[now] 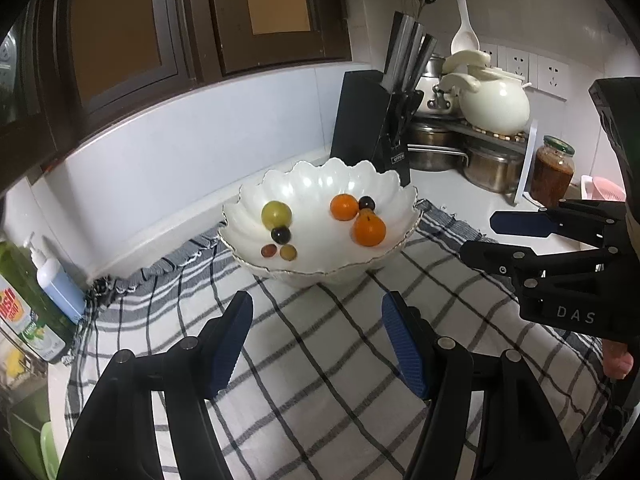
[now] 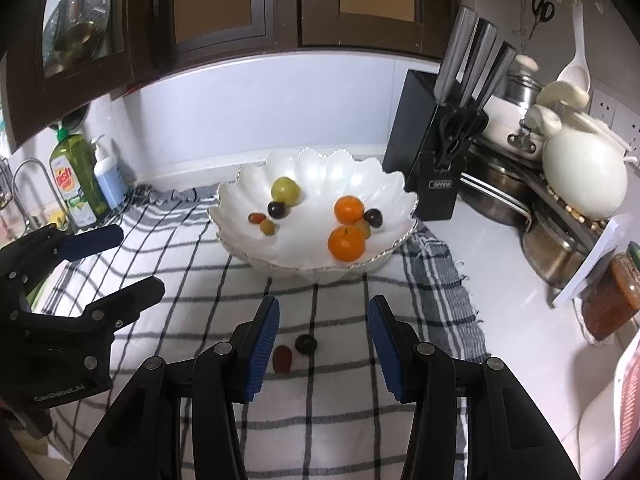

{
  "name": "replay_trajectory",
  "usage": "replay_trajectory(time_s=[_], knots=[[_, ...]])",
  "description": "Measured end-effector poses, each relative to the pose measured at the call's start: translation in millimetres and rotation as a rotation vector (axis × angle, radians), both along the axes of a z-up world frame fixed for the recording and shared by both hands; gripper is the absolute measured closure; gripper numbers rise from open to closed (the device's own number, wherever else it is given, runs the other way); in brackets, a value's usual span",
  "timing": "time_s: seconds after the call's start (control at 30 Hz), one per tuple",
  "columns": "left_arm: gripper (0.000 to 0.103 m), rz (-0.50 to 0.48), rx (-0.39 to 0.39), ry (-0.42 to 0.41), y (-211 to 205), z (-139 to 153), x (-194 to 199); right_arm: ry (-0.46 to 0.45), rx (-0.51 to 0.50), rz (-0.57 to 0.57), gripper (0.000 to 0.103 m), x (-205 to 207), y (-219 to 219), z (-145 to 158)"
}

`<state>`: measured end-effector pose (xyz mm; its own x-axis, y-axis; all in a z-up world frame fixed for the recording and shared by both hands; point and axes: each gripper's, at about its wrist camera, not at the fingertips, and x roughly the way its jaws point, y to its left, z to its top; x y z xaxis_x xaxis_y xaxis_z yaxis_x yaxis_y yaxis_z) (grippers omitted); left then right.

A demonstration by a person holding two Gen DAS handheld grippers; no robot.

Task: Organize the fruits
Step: 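Lower both tools toward the last dark plum and brown date on the cloth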

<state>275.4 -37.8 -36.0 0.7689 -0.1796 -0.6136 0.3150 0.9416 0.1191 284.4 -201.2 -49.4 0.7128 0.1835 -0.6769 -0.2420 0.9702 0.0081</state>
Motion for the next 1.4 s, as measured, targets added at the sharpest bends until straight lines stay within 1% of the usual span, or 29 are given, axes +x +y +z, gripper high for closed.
replay_trajectory(time_s=[0.27,0.47,0.57,0.67,0.83,1.0,1.07,1.17,1.27,1.33,1.4], knots=[[0.037,-0.016,0.005,0.036,-9.9,-26.5,2.8,0.044,-0.019,0.045,0.055,6.3,-1.0,-21.7],[0.037,-0.056,0.004,0.047,-20.4,-44.3,2.4,0.080,-0.037,0.087,0.055,12.4,-1.5,-39.9],[0.037,-0.076,0.000,0.068,-24.1,-52.2,3.9,0.096,-0.053,0.113,0.055,16.0,-0.6,-47.7],[0.037,-0.100,-0.011,0.105,-27.7,-61.5,8.4,0.112,-0.067,0.140,0.055,20.1,0.0,-55.6],[0.038,-0.140,-0.016,0.142,-36.3,-73.3,15.4,0.146,-0.058,0.200,0.056,31.7,0.5,-68.6],[0.042,-0.163,-0.004,0.164,-47.6,-83.9,20.2,0.165,-0.061,0.251,0.056,43.2,0.7,-79.6],[0.043,-0.171,-0.014,0.181,-50.2,-87.3,23.9,0.170,-0.054,0.268,0.057,46.8,-0.2,-82.7],[0.045,-0.185,-0.031,0.203,-54.8,-90.9,28.5,0.177,-0.037,0.297,0.061,50.8,0.1,-85.4],[0.047,-0.196,-0.030,0.210,-59.9,-93.6,31.4,0.184,-0.033,0.309,0.064,55.0,1.2,-88.8],[0.048,-0.204,-0.029,0.215,-63.7,-95.4,34.0,0.192,-0.017,0.315,0.068,58.0,0.9,-90.7],[0.050,-0.208,-0.030,0.216,-66.3,-96.2,36.0,0.198,-0.005,0.322,0.069,60.3,0.6,-92.2]])
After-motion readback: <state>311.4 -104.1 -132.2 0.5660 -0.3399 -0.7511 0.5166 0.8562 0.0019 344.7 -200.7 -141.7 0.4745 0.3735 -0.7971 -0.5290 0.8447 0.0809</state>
